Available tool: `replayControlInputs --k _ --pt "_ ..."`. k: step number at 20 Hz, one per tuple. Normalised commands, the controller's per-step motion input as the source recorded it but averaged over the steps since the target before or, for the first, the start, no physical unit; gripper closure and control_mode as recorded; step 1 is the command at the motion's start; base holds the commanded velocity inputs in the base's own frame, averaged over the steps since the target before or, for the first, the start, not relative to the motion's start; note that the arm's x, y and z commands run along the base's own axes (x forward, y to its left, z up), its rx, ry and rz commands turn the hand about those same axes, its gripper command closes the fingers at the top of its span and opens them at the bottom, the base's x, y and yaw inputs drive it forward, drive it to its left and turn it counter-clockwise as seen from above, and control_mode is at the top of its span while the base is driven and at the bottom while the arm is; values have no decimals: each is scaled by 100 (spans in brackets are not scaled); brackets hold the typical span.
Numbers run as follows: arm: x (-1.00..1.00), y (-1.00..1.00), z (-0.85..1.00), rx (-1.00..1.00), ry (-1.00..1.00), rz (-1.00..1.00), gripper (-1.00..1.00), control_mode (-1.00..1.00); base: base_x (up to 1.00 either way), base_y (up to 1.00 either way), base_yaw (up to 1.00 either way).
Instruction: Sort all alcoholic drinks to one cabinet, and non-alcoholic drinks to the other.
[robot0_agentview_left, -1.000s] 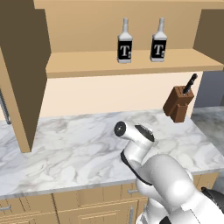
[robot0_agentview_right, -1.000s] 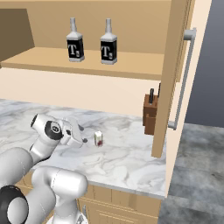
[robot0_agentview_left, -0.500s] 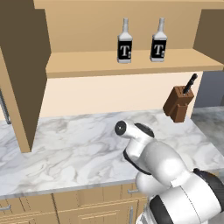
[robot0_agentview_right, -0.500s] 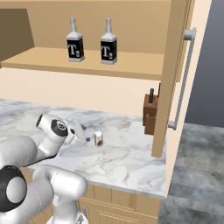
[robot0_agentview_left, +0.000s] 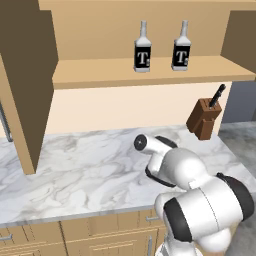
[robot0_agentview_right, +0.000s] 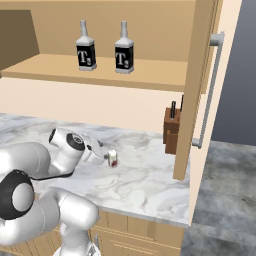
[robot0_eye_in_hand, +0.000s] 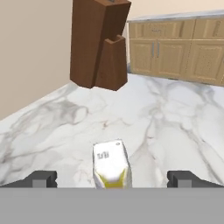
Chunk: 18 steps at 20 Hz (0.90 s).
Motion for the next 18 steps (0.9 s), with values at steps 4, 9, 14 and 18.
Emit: replayControlInputs --k 4,9,14,18 --pt "10 -31 -14 0 0 2 -100 -100 0 0 0" --pt "6 -11 -32 0 0 2 -100 -100 0 0 0" --pt "0 -3 -32 0 0 2 -100 -100 0 0 0" --pt "2 0 -18 0 0 2 -100 -100 0 0 0"
